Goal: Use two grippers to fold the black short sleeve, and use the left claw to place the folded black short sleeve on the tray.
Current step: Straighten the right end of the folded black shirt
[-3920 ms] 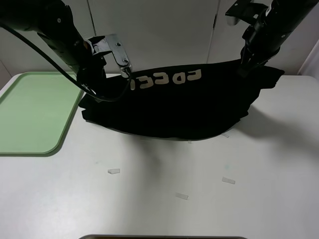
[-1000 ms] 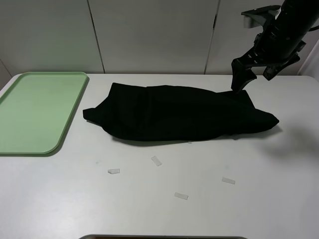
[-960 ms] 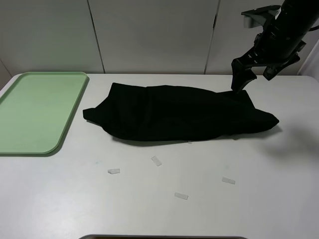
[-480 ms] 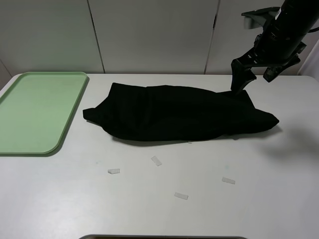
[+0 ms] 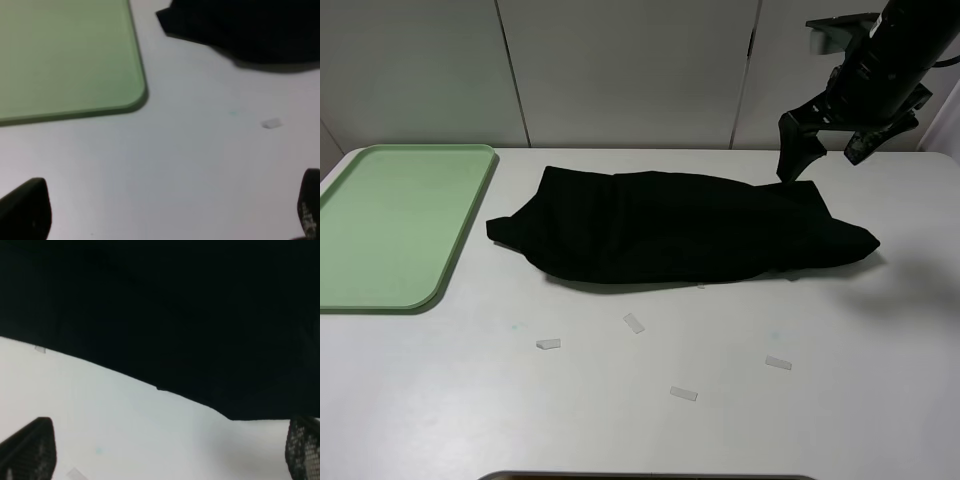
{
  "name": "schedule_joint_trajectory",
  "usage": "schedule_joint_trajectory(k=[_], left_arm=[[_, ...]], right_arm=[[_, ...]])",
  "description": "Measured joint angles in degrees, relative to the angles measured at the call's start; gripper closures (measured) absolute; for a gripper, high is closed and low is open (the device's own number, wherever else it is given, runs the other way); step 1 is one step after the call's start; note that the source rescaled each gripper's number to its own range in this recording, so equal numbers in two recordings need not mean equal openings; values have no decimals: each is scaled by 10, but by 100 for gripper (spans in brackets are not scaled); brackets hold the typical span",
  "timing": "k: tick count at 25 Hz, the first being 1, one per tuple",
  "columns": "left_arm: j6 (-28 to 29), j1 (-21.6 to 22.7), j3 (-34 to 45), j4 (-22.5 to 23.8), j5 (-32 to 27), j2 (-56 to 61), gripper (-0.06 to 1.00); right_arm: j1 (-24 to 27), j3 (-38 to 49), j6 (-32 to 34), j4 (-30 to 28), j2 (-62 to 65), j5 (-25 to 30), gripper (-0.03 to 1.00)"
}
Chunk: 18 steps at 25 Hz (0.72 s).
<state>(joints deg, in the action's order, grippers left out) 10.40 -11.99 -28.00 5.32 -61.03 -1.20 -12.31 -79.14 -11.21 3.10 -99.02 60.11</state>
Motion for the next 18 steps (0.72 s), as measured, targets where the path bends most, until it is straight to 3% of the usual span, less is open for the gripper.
schedule_joint_trajectory(k=[8, 12, 18], left_arm=[[0, 121, 0, 0, 0, 0, -4], [0, 152, 0, 0, 1, 13, -4], [0, 159, 0, 13, 0, 14, -4]], right_arm=[[9, -1, 44, -27, -10, -71, -3], [40, -1, 49, -27, -55, -93, -3], [85, -5, 49, -27, -117, -133, -3]])
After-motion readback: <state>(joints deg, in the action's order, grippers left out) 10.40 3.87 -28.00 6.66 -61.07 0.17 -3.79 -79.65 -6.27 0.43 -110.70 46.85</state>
